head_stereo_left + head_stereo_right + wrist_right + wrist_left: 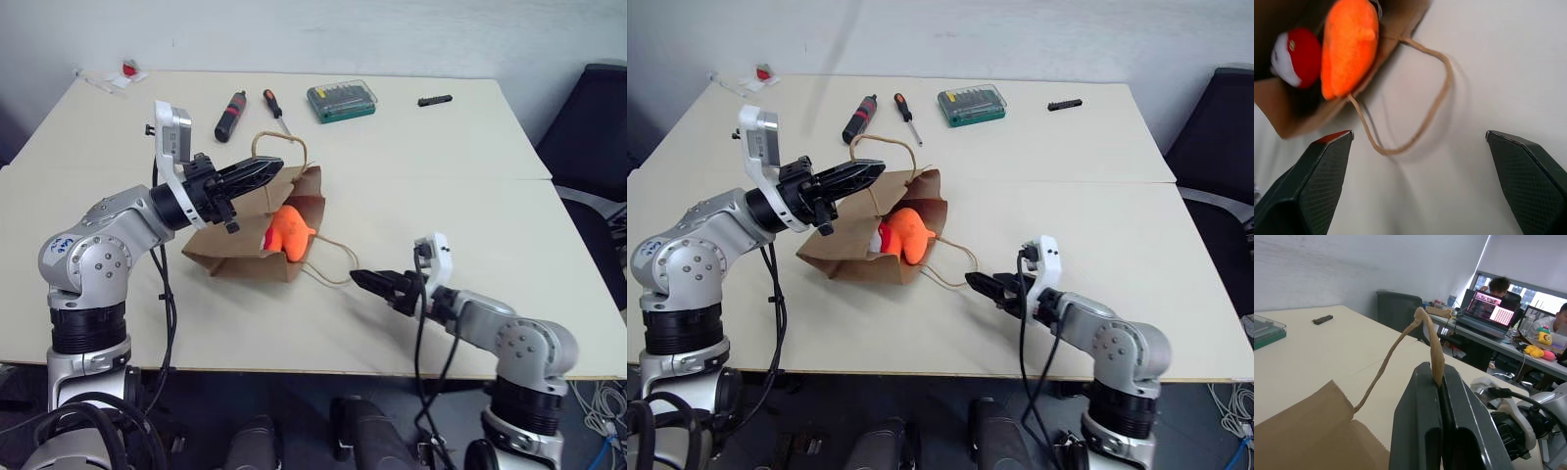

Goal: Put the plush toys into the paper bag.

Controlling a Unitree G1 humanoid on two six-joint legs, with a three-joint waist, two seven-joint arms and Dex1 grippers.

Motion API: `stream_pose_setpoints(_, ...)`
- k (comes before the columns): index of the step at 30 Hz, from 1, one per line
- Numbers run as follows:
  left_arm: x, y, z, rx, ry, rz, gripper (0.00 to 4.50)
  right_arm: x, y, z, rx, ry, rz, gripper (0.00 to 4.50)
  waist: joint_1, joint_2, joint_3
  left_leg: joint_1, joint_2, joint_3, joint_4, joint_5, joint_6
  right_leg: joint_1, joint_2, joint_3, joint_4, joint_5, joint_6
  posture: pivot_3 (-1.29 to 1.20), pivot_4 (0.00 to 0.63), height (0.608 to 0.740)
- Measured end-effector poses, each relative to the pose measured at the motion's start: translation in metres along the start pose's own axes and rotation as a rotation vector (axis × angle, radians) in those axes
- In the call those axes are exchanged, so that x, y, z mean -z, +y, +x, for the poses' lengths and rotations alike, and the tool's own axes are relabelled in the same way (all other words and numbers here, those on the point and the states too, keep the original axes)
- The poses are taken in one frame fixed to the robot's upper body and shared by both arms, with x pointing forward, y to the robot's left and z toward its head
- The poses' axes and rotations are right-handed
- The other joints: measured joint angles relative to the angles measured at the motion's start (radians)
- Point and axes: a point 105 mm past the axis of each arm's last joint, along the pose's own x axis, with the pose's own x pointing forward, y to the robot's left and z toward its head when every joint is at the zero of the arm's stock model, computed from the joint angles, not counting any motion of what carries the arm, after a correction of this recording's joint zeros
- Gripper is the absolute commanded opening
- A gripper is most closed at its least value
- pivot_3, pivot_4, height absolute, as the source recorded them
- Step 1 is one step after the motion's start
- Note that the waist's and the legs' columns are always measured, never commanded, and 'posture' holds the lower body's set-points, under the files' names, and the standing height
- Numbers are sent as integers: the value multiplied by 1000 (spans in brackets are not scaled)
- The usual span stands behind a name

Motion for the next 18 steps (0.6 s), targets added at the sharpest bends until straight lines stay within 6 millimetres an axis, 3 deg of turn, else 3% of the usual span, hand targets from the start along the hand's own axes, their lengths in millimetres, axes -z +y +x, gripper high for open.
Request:
stream_pose_setpoints(6,1,1,0,-2,2,-6,0,-3,4,27,-32,-12,119,2465,-6,0,0,0,0,0,-2,0,0,0,0,0,1,0,0,0,150,740)
stream_pose_setpoints(12,1,2,-1,-4,3,-6,0,-15,13,25,-71,-32,76,279,-5,0,0,-3,0,-1,-2,0,1,-1,0,-1,0,0,0,0,150,740)
stream_pose_setpoints(13,1,2,-1,-5,3,-5,0,-18,15,22,-76,-42,57,38,-4,0,0,-4,0,-1,-1,-1,1,-1,-1,-2,0,0,0,0,150,740)
stream_pose_setpoints(18,-1,3,-2,-15,0,4,0,-42,23,2,-127,-111,-31,38,-1,0,0,-5,0,-2,-1,-1,1,-2,-1,-2,0,0,0,0,150,740)
